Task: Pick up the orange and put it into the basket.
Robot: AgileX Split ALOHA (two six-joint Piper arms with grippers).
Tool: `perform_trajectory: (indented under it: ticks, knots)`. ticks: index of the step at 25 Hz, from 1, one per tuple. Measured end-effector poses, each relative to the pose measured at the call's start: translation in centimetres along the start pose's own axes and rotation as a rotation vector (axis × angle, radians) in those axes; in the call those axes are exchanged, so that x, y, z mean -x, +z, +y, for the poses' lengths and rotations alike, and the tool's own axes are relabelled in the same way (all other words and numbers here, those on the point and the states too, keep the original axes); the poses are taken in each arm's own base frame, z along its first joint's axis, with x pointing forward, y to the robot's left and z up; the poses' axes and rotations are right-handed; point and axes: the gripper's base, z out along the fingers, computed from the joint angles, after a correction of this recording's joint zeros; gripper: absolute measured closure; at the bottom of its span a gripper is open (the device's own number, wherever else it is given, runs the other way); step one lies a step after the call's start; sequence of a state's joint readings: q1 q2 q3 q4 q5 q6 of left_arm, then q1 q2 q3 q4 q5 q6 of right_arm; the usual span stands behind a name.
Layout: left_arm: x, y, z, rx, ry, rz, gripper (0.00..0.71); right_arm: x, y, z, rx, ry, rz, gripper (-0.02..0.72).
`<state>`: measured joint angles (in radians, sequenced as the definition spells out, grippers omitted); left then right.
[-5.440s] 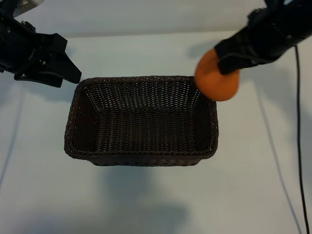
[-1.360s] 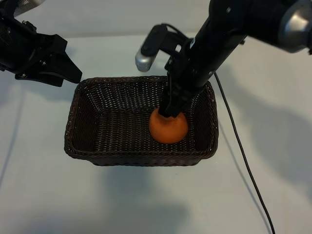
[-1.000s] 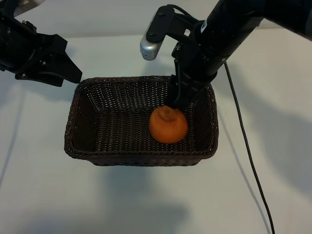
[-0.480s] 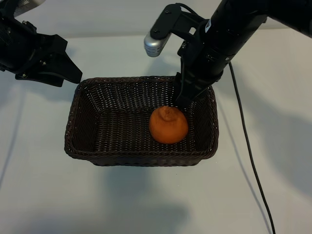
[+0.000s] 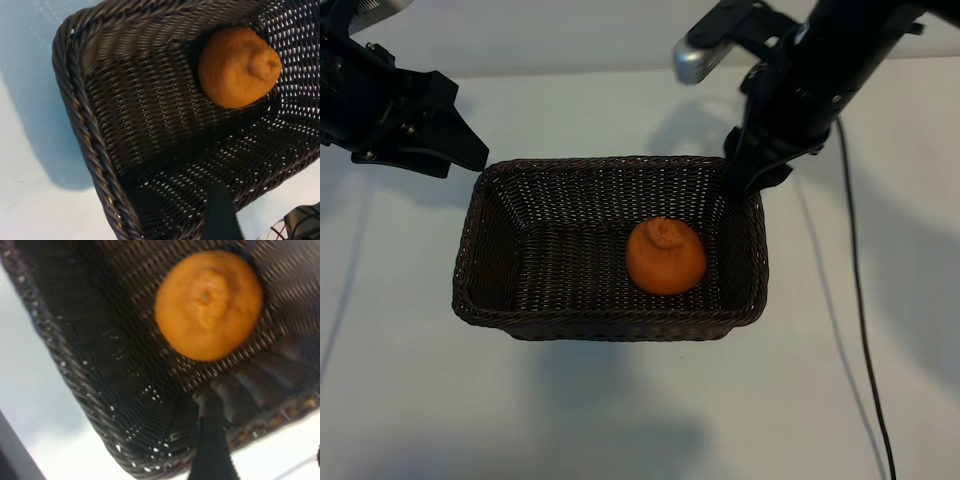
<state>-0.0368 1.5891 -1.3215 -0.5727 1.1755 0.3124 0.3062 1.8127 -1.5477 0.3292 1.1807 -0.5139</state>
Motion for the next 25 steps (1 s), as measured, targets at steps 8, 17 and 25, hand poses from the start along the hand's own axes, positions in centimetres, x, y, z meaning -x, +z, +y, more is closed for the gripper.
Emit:
perform_trajectory:
  ticks: [8, 17, 25]
  knots:
    - [0.0, 0.0, 0.0, 0.000, 0.000, 0.000, 0.208, -1.6, -1.1, -3.4, -0.028, 0.290, 0.010, 0.223]
    - [0.0, 0.0, 0.0, -0.003, -0.002, -0.001, 0.208, -2.0, -1.2, -3.9, -0.090, 0.328, 0.043, 0.224]
    - [0.0, 0.0, 0.0, -0.003, 0.002, -0.001, 0.208, -3.4, -2.5, -6.2, -0.158, 0.397, 0.040, 0.225]
